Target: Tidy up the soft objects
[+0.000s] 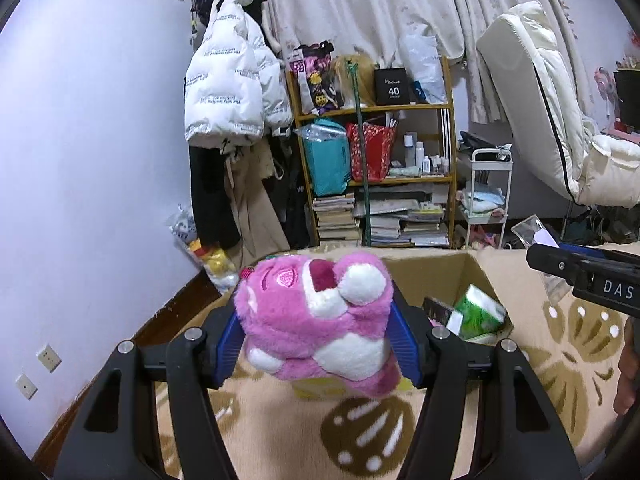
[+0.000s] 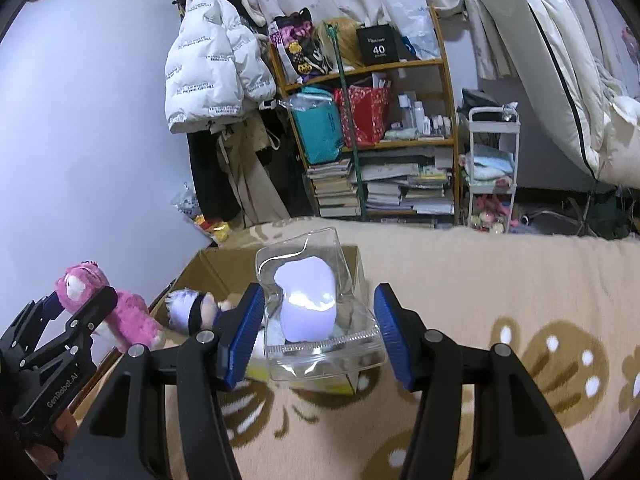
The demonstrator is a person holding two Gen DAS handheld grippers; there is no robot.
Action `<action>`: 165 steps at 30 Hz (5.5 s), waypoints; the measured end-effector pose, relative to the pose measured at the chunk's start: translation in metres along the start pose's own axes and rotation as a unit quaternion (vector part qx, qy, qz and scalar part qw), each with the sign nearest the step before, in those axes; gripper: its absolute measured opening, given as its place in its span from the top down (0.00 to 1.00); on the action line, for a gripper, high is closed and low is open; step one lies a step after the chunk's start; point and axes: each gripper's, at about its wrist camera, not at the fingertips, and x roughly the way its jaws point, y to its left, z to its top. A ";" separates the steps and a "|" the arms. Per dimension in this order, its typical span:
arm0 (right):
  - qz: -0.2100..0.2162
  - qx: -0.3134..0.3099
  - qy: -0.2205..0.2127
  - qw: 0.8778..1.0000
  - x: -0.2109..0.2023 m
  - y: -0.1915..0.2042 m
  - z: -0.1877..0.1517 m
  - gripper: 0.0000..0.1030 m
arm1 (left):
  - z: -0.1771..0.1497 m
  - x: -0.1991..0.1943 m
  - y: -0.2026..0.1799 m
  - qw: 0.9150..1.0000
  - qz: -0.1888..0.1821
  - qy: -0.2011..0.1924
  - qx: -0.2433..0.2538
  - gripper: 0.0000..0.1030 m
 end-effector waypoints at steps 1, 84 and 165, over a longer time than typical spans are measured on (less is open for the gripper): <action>0.001 0.000 -0.002 1.000 0.002 0.000 0.003 0.42 | 0.003 0.003 -0.001 1.000 -0.001 -0.003 0.002 0.39; 0.001 -0.043 -0.016 0.999 -0.033 0.013 -0.012 0.00 | -0.016 -0.022 0.015 0.999 0.005 0.043 0.000 0.03; -0.053 -0.057 -0.062 0.995 -0.075 0.004 -0.052 0.00 | -0.054 -0.061 0.017 0.998 -0.040 0.035 -0.015 0.03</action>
